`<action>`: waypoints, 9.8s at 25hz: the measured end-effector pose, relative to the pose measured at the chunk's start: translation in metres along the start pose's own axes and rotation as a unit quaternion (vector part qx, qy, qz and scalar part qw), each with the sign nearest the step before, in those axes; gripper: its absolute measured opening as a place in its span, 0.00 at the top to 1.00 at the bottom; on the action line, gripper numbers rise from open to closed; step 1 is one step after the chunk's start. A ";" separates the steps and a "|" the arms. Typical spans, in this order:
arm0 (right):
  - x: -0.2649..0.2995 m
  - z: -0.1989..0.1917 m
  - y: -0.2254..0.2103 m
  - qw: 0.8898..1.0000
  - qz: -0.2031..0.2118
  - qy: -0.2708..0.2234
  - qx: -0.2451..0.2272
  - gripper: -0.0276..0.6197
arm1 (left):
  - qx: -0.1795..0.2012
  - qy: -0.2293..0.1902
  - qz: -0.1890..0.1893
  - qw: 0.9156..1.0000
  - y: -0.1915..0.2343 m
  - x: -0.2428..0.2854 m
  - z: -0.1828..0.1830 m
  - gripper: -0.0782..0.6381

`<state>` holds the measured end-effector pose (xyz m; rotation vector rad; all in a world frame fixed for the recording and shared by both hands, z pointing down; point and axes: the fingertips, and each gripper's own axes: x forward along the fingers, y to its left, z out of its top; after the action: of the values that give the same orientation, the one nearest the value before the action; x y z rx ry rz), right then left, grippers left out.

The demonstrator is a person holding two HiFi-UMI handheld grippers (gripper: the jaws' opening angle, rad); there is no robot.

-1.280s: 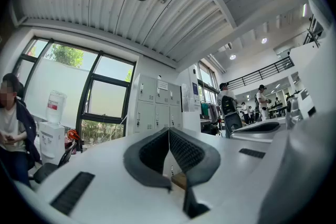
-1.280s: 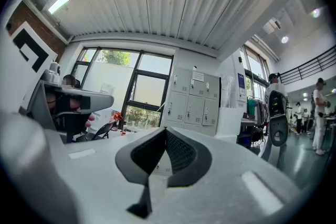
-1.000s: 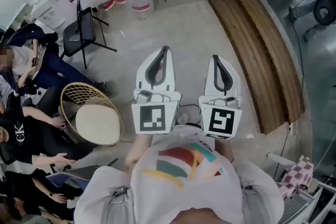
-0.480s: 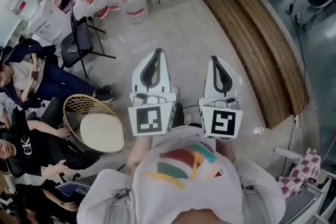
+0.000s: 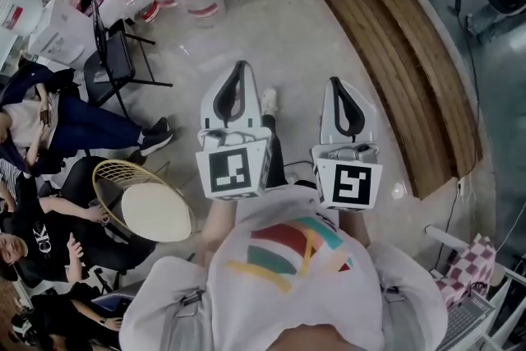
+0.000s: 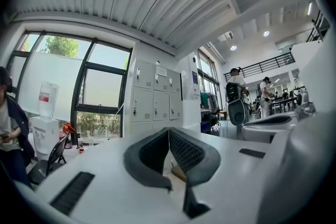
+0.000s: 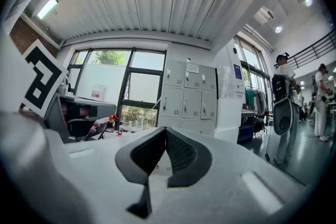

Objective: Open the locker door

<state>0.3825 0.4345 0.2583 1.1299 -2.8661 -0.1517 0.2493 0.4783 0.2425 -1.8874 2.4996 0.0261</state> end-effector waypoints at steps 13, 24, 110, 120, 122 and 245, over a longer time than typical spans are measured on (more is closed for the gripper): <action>0.275 0.009 -0.066 0.999 -0.020 0.025 -0.014 0.95 | -0.009 -0.012 0.004 1.000 0.115 0.276 0.015 0.87; 0.479 0.034 -0.080 0.999 0.011 0.021 -0.025 0.95 | -0.018 -0.018 0.042 0.999 0.217 0.438 0.040 0.87; 0.964 -0.264 0.059 0.939 0.275 0.202 0.045 0.62 | -0.069 0.144 0.185 0.970 0.400 0.650 -0.206 0.87; 0.980 -0.305 0.087 0.931 0.279 0.234 0.034 0.62 | -0.120 0.172 0.192 0.959 0.389 0.631 -0.250 0.87; 0.982 -0.308 0.088 0.931 0.276 0.235 0.031 0.62 | -0.121 0.176 0.187 0.959 0.385 0.629 -0.253 0.87; 0.641 -0.281 -0.228 0.955 -0.030 0.245 0.165 0.73 | 0.080 0.170 -0.367 0.911 0.000 0.861 -0.224 0.80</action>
<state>0.0942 -0.1886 0.5227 1.1053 -2.4621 0.5475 0.0146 -0.3535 0.4516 -2.7933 1.6807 -0.5306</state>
